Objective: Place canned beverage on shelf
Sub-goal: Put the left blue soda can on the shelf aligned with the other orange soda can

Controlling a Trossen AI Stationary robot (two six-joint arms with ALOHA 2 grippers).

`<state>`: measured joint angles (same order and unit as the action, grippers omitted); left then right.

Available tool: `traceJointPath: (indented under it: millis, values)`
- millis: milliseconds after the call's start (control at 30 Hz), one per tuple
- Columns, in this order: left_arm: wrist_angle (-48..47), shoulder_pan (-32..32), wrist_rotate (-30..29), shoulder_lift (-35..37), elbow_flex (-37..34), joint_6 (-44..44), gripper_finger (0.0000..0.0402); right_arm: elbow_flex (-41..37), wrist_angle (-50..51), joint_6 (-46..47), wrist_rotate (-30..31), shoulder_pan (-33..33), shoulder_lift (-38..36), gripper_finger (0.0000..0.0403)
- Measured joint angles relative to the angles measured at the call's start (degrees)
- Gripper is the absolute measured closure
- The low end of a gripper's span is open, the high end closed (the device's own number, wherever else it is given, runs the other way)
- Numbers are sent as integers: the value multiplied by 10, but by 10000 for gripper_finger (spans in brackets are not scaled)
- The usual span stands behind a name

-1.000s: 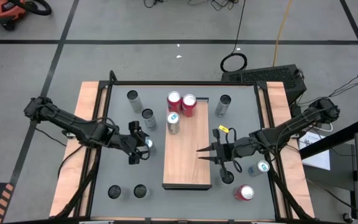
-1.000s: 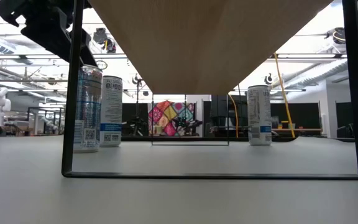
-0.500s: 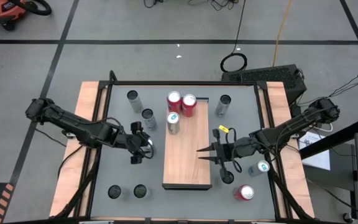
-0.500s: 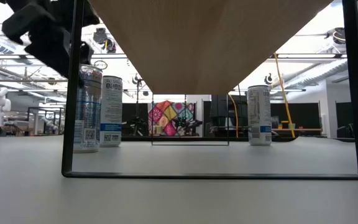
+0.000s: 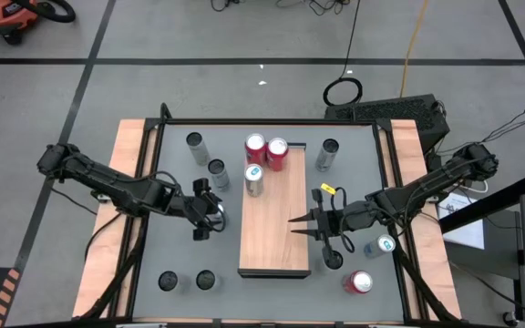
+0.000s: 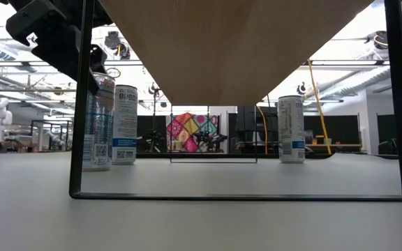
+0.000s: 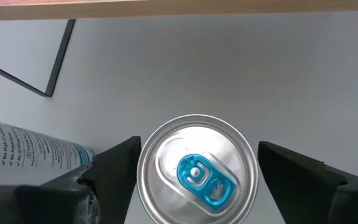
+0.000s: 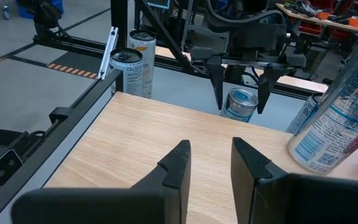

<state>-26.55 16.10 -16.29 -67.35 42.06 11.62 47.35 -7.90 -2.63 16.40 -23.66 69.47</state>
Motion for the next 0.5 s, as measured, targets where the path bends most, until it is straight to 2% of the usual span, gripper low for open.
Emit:
traceJointPath:
  millis: [300,500]
  values:
    - [-6,0,-1,0,0,0,168,0,0,0,0,0,0,349]
    - [-11,0,0,0,4,1,180,0,0,0,0,0,0,349]
